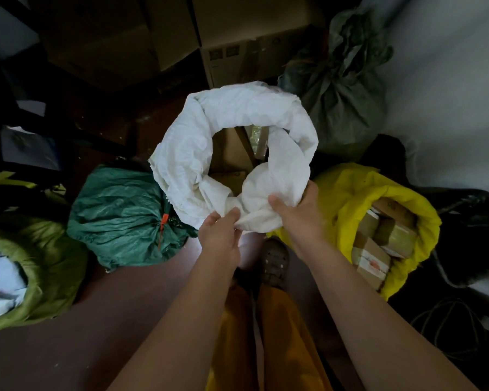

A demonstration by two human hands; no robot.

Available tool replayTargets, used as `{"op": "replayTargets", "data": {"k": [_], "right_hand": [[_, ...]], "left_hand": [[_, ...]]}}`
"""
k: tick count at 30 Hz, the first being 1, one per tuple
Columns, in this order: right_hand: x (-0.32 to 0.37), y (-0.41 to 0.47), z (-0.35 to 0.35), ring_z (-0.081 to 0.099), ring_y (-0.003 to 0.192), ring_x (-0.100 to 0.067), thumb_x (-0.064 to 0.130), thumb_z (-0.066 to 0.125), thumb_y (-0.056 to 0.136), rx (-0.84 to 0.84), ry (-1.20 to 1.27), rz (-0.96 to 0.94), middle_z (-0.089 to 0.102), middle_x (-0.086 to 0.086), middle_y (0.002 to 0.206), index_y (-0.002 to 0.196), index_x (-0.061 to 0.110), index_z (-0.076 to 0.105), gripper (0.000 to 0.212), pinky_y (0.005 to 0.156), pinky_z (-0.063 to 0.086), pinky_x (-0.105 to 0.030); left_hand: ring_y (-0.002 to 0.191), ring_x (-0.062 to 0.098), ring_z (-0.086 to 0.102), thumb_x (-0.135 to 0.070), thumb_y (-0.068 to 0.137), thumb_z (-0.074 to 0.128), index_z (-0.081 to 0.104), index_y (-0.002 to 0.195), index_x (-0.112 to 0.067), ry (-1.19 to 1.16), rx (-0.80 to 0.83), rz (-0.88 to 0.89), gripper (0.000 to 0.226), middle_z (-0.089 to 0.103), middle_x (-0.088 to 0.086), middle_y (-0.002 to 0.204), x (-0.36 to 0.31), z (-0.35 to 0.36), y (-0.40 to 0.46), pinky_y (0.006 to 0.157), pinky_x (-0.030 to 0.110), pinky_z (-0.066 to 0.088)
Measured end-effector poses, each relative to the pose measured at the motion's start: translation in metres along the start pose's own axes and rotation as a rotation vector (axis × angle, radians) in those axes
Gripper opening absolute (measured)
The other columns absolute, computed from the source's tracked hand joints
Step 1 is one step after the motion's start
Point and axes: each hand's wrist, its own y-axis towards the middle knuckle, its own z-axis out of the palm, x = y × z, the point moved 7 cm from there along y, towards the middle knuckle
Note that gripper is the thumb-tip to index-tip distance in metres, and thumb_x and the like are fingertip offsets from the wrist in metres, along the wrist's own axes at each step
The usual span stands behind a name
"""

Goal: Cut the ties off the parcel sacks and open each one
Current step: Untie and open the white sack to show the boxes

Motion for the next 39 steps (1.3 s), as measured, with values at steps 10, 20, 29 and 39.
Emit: {"op": "replayTargets", "data": {"k": [10, 20, 29, 39], "right_hand": [[-0.018, -0.017, 0.004, 0.057, 0.115, -0.029, 0.028, 0.076, 0.082, 0.115, 0.244, 0.368, 0.055, 0.000, 0.130, 0.134, 0.028, 0.043, 0.061, 0.084, 0.056, -0.054], [-0.001, 0.003, 0.004, 0.067, 0.105, -0.023, 0.009, 0.072, 0.085, 0.283, 0.374, 0.200, 0.070, -0.005, 0.114, 0.108, 0.020, 0.064, 0.027, 0.086, 0.058, -0.041], [-0.003, -0.006, -0.013, 0.070, 0.098, -0.020, 0.004, 0.082, 0.071, 0.209, 0.518, 0.220, 0.067, -0.004, 0.115, 0.109, 0.035, 0.054, 0.056, 0.071, 0.058, -0.033], [-0.003, -0.015, -0.022, 0.068, 0.105, -0.026, 0.037, 0.071, 0.077, 0.199, 0.692, 0.193, 0.071, -0.011, 0.113, 0.116, 0.011, 0.066, 0.048, 0.088, 0.057, -0.042]], "left_hand": [[0.107, 0.033, 0.058, -0.017, 0.080, 0.075, 0.039, 0.131, -0.011, 0.296, -0.139, -0.061, 0.063, 0.055, 0.013, 0.119, -0.013, -0.009, -0.006, 0.078, 0.044, 0.054], [0.096, 0.022, 0.058, 0.008, 0.082, 0.060, 0.041, 0.119, -0.012, 0.379, -0.105, 0.299, 0.047, 0.055, 0.012, 0.119, -0.021, 0.009, 0.004, 0.083, 0.030, 0.052], [0.092, 0.017, 0.051, -0.014, 0.080, 0.071, 0.057, 0.105, -0.016, 1.275, 0.186, 1.225, 0.028, 0.042, -0.003, 0.110, -0.076, 0.063, -0.058, 0.081, 0.035, 0.048], [0.136, 0.024, 0.027, -0.036, 0.074, 0.076, 0.025, 0.145, -0.046, 1.817, 0.629, 1.652, 0.088, 0.023, -0.003, 0.156, -0.067, 0.142, -0.081, 0.104, 0.047, 0.033]]}}
